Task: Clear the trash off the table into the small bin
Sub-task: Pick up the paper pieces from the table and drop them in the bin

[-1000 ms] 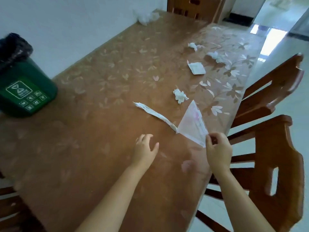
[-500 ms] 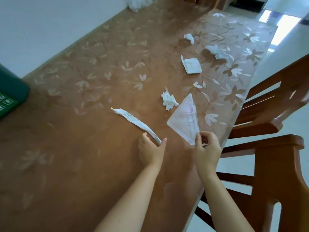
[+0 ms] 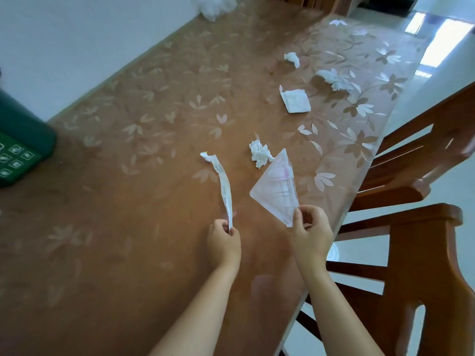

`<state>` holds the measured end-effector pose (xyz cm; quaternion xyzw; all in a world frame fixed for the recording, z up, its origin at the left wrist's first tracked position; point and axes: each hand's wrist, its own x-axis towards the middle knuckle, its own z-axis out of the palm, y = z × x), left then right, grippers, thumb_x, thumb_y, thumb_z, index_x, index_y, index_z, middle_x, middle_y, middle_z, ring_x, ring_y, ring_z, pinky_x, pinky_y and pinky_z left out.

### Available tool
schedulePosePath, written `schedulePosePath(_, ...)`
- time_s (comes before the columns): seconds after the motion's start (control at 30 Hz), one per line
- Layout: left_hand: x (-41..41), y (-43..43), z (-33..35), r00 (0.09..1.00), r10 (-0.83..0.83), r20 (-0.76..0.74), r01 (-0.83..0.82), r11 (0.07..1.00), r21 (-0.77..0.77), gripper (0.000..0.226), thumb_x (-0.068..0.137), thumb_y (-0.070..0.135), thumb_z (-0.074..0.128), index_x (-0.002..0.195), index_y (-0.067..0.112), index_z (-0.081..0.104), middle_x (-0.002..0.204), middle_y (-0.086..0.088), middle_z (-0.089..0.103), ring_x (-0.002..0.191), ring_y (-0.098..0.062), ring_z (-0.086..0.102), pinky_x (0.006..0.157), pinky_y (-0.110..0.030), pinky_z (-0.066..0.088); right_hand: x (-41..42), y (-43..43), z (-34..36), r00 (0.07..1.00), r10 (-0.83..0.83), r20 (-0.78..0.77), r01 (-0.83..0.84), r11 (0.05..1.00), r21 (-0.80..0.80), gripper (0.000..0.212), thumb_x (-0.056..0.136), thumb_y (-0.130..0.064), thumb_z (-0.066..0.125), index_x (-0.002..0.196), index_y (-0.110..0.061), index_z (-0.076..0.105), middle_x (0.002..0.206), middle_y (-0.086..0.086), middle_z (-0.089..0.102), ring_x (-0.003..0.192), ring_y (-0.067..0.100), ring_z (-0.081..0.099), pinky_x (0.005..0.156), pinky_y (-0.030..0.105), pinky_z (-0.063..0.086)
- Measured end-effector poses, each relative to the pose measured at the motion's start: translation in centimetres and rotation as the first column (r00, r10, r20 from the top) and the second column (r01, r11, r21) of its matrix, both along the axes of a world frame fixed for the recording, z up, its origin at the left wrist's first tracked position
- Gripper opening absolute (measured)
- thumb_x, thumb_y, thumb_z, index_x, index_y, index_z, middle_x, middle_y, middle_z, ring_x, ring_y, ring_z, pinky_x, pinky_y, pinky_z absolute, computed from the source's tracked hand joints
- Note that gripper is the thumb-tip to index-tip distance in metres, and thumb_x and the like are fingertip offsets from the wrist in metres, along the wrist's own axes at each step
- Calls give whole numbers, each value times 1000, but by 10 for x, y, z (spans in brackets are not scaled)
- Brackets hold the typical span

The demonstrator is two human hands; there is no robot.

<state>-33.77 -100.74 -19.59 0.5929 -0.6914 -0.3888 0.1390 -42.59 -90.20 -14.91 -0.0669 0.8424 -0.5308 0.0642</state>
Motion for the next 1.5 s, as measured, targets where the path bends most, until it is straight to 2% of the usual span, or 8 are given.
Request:
schedulePosePath(0.2, 53, 3, 15, 984, 116, -133, -101, 988, 116, 23, 82, 2, 55, 76, 24, 51, 80, -3, 64, 71, -23, 62, 62, -32, 49, 29, -2, 13, 996, 84, 12, -83, 996, -17, 9, 87, -13, 55, 83, -20, 58, 80, -7, 59, 73, 7, 56, 63, 15, 42)
schedulePosePath(0.37, 124, 1, 43, 940, 169, -296, -155, 985, 70, 34, 81, -9, 55, 75, 24, 51, 69, 3, 59, 65, -23, 59, 65, -34, 49, 68, -1, 30, 982, 187, 24, -186, 982, -18, 12, 87, -13, 56, 80, -22, 57, 81, -3, 61, 74, 9, 56, 63, 16, 43)
schedulePosePath(0.6, 251, 16, 80, 864, 274, -422, -282, 958, 46, 28, 83, -6, 58, 78, 21, 55, 72, -2, 59, 51, 2, 56, 52, -10, 43, 154, 6, 53, 920, 391, 8, -391, 920, -14, 12, 86, -13, 56, 78, -21, 58, 79, -2, 61, 73, 9, 55, 61, 16, 42)
schedulePosePath(0.9, 439, 73, 108, 765, 379, -521, -424, 905, 36, 19, 85, 3, 60, 84, 21, 57, 81, 0, 64, 63, 4, 60, 56, -9, 45, 329, 26, 73, 797, 603, -8, -603, 797, -18, 18, 84, -11, 60, 70, -21, 58, 73, -2, 61, 68, 12, 56, 58, 7, 42)
schedulePosePath(1.07, 534, 101, 107, 706, 456, -541, -537, 843, 10, 26, 84, 0, 60, 79, 25, 57, 75, 1, 63, 60, -6, 60, 57, -14, 47, 417, 31, 84, 732, 679, -43, -681, 732, -37, 24, 83, -5, 60, 68, -23, 57, 69, -5, 62, 62, -3, 54, 55, 5, 40)
schedulePosePath(1.23, 599, 105, 116, 668, 483, -566, -600, 800, -26, 24, 84, 0, 61, 79, 23, 58, 75, -1, 63, 60, -2, 60, 57, -16, 47, 482, 16, 94, 676, 735, -53, -737, 675, -47, 19, 84, -5, 59, 73, -20, 59, 72, -7, 62, 68, 7, 56, 56, 13, 41)
schedulePosePath(1.33, 614, 93, 120, 644, 500, -579, -628, 778, -27, 23, 84, 2, 61, 79, 24, 58, 76, 1, 64, 64, -4, 61, 59, -17, 48, 499, -1, 99, 649, 756, -82, -760, 648, -47, 10, 84, -6, 59, 77, -12, 62, 72, -5, 62, 68, 9, 56, 55, 10, 43)
schedulePosePath(1.5, 617, 50, 127, 608, 505, -613, -651, 758, -22, 21, 84, 4, 62, 81, 25, 59, 81, -4, 65, 73, -20, 63, 66, -35, 52, 503, -46, 109, 663, 736, -136, -748, 658, -88, 19, 84, -5, 59, 71, -18, 59, 69, -2, 61, 65, 17, 55, 55, 11, 43)
